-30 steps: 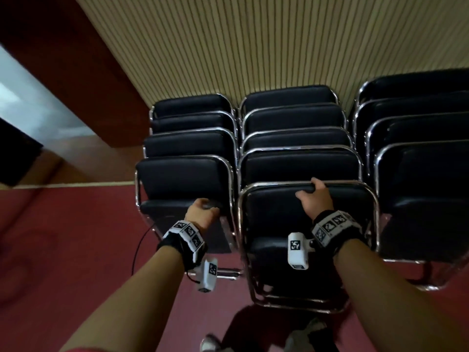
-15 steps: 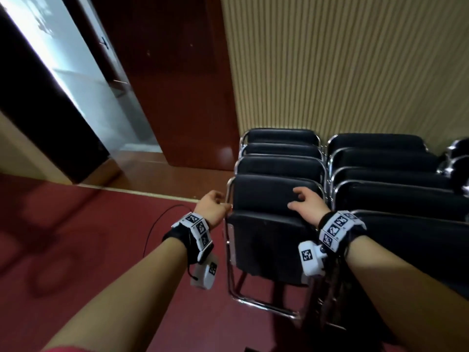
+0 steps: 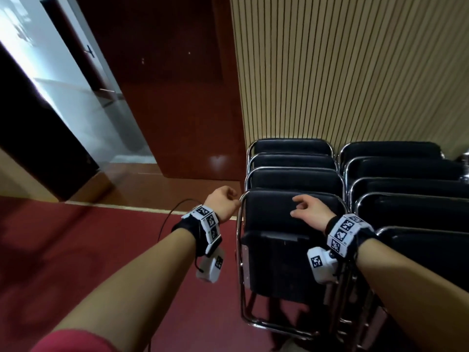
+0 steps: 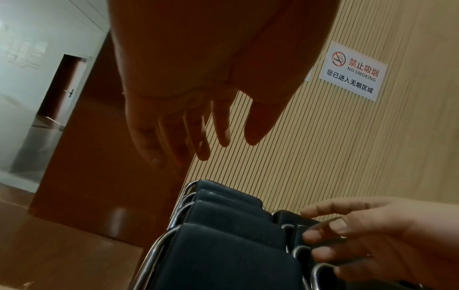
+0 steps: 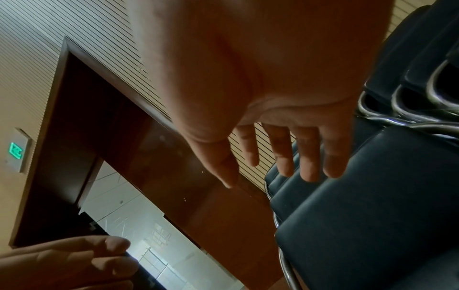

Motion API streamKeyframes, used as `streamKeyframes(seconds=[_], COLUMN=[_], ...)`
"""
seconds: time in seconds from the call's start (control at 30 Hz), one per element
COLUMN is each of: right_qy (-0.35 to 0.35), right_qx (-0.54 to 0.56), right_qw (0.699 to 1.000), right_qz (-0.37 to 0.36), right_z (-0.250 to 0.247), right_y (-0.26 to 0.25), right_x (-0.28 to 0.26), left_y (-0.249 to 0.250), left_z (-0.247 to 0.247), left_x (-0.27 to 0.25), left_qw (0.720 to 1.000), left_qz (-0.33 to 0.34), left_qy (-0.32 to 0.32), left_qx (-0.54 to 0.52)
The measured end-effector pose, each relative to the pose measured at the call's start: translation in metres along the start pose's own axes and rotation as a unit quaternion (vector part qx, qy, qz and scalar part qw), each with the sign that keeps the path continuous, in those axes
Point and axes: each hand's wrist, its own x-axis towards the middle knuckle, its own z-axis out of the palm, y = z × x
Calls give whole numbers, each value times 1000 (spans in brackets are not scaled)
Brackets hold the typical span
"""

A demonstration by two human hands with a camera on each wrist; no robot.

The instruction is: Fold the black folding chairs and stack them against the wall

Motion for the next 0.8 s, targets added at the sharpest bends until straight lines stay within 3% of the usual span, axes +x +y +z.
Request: streamKeyframes(seconds=[0.33,0.47,0.8], right_qy=[36,50,94], right_qx=[-11,-22,-41], right_qw=[999,996,978], right_qz=[31,65,183], right_z=[-21,-30,-32], right_y=[-2,3,18], right_x=[108,135,185], left_y=[36,50,59], left_z=[15,37,74], left_x=[150,197,339], left_qw=[994,991,961], left_qz=[51,61,124], left_qy=[-67,-85,-199], left_qx=[67,82,150])
